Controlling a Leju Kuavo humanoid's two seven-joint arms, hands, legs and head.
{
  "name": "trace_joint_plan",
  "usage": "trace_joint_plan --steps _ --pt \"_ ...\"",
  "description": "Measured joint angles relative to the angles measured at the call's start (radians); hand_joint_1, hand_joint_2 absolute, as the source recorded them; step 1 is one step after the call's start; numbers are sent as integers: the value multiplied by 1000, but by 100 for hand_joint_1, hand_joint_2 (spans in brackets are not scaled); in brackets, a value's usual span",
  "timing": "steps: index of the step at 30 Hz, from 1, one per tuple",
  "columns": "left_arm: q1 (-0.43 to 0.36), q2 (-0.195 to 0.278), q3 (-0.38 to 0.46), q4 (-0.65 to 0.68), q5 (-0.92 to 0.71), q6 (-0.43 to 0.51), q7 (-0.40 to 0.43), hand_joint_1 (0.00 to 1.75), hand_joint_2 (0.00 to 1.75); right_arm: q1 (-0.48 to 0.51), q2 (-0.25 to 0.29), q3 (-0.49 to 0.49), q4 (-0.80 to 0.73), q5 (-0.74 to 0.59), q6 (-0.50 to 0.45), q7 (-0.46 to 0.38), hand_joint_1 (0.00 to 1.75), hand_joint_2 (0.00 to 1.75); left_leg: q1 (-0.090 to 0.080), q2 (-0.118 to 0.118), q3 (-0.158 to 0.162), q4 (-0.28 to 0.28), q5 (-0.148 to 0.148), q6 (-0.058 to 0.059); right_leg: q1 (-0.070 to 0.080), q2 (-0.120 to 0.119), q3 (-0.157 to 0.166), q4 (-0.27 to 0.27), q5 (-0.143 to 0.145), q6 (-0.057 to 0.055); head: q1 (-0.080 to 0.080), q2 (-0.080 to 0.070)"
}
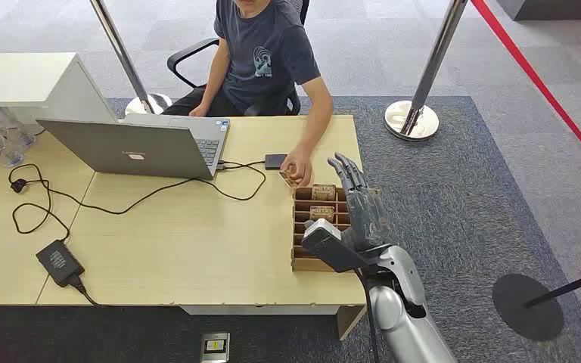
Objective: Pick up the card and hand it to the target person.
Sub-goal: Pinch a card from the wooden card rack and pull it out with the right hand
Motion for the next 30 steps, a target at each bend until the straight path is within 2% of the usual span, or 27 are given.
trace_joint_plan --steps 2,11,15,30 --pt "0 0 0 0 1 0 0 0 0 -4 -2 9 1 27 -2 22 0 175 0 0 0 0 0 0 0 0 0 0 0 0 0 0" --pt "0 0 1 0 5 0 9 0 0 -40 -17 92 21 307 -2 255 0 175 0 0 0 0 0 0 0 0 0 0 0 0 0 0" --pt "1 0 2 0 10 1 11 0 0 -55 -17 120 37 370 2 319 0 175 0 0 0 0 0 0 0 0 0 0 0 0 0 0" --pt "3 0 5 0 11 4 11 0 0 -72 -16 150 69 380 3 336 0 175 0 0 -1 0 0 0 0 0 0 0 0 0 0 0"
